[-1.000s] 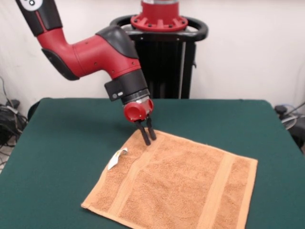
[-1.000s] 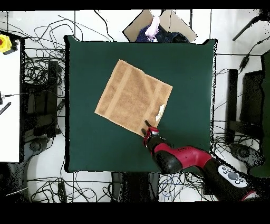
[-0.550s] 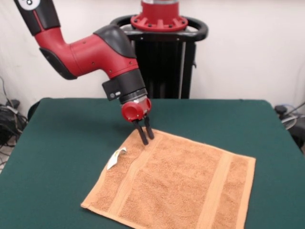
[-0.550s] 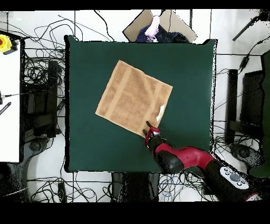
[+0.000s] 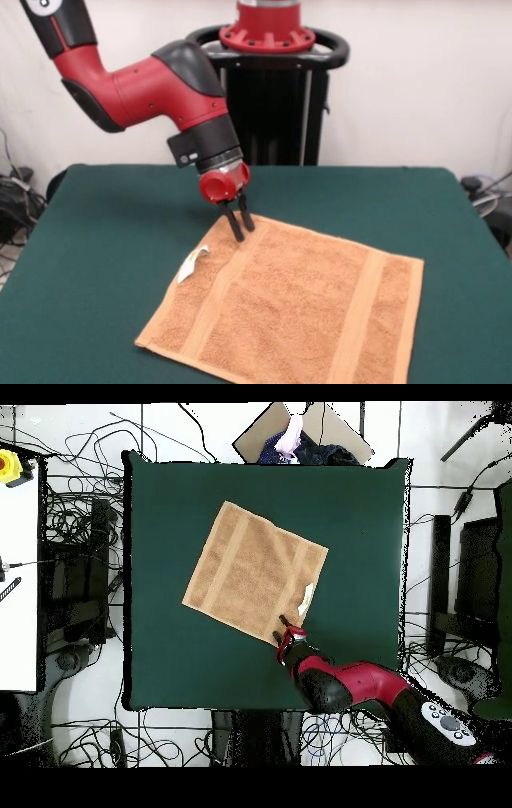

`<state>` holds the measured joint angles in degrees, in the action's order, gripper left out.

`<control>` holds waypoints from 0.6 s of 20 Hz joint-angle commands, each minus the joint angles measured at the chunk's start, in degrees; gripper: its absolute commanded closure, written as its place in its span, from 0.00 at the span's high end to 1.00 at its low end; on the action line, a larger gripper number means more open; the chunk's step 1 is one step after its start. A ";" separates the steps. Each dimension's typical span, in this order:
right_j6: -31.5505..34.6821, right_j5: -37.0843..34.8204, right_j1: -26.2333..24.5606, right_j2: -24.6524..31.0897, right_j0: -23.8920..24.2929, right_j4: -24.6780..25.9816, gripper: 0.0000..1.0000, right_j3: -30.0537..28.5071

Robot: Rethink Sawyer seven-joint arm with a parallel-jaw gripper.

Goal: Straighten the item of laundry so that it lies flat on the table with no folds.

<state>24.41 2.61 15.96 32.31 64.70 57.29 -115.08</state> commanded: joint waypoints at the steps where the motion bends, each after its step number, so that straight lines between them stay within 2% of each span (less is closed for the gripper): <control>1: -6.33 -18.32 -2.94 -2.04 1.09 4.30 1.00 7.27; 12: -11.54 -23.19 -4.51 0.07 2.28 4.44 1.00 7.67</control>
<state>24.37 -1.37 15.86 34.13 65.94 57.30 -115.07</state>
